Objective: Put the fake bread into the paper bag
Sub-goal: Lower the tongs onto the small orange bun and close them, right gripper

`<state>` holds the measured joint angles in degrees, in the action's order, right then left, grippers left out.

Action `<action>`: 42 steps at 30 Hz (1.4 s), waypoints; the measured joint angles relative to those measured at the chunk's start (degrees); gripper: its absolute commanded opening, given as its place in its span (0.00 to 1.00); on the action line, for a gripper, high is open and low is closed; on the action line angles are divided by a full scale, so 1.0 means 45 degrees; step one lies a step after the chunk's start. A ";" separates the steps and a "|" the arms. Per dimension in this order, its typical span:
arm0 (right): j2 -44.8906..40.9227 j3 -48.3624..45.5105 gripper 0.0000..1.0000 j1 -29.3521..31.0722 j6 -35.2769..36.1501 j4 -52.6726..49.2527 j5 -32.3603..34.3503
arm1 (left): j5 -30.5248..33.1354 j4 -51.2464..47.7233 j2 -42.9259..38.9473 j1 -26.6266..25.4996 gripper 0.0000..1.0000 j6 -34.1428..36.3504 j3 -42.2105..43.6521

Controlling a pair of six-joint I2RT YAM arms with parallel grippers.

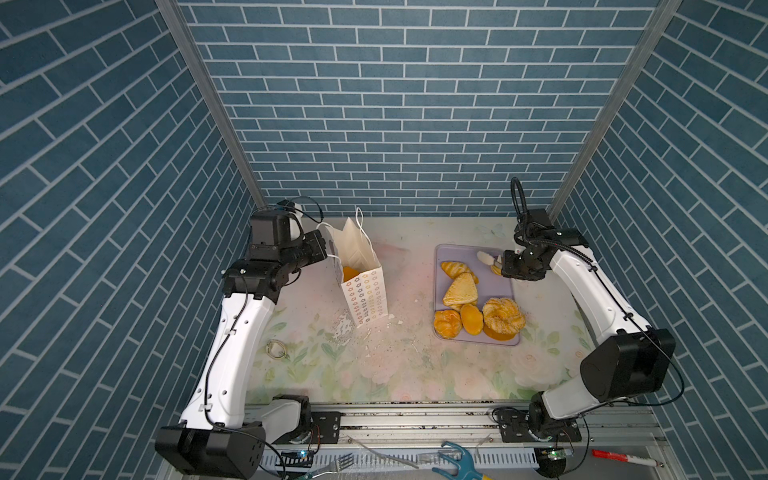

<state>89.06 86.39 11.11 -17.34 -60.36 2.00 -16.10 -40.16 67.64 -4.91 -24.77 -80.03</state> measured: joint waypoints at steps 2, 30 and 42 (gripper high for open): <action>0.0248 0.0000 0.48 -0.0126 0.0160 0.0015 0.0223 | 0.0039 -0.0019 0.0024 -0.0005 0.00 0.0000 -0.0073; 0.2647 0.0704 0.27 -0.0282 0.1632 0.1020 0.1156 | 0.0622 -0.0495 0.0452 -0.0316 0.00 0.0034 -0.0593; 0.0403 0.0034 0.25 -0.0068 0.1579 0.1161 0.0267 | 0.0661 -0.0491 0.0471 -0.0335 0.00 0.0034 -0.0593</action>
<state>90.87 86.54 10.81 -10.24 -55.13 3.20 -13.13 -42.37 69.76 -6.42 -24.62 -82.70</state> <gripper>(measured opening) 0.294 0.049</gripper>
